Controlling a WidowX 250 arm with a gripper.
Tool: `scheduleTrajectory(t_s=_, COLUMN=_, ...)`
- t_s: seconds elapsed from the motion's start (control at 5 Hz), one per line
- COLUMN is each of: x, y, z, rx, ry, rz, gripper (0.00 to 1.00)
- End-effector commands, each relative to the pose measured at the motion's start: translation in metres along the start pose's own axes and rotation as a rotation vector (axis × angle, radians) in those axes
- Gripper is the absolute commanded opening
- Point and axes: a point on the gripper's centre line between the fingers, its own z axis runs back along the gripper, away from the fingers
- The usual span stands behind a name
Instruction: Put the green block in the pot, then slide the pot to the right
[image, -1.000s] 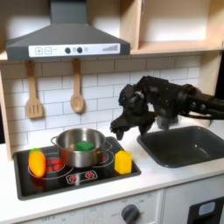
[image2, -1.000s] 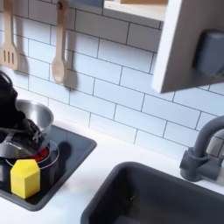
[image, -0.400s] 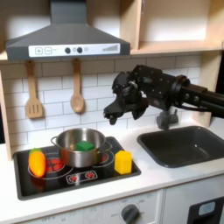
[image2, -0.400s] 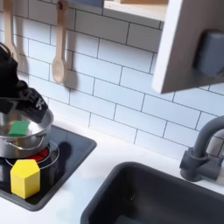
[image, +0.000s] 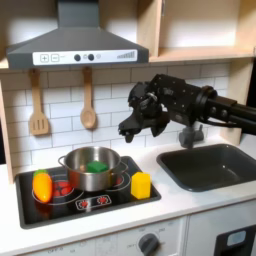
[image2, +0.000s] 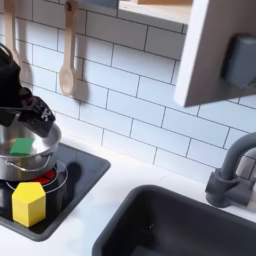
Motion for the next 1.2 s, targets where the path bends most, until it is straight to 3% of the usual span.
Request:
scheduleTrajectory(t_s=0.0, x=0.0, y=0.0, z=0.0, rx=-0.001, ry=0.001, rz=0.0, gripper=1.0)
scheduleTrajectory(t_s=0.2, x=0.002, y=0.012, z=-0.01, rx=0.002, ry=-0.018, rz=-0.029, gripper=1.0)
scheduleTrajectory(t_s=0.4, x=0.01, y=0.017, z=-0.01, rx=-0.01, ry=-0.057, rz=-0.025, gripper=1.0)
scheduleTrajectory(t_s=1.0, x=0.046, y=0.024, z=0.003, rx=-0.016, ry=-0.192, rz=-0.029, gripper=1.0)
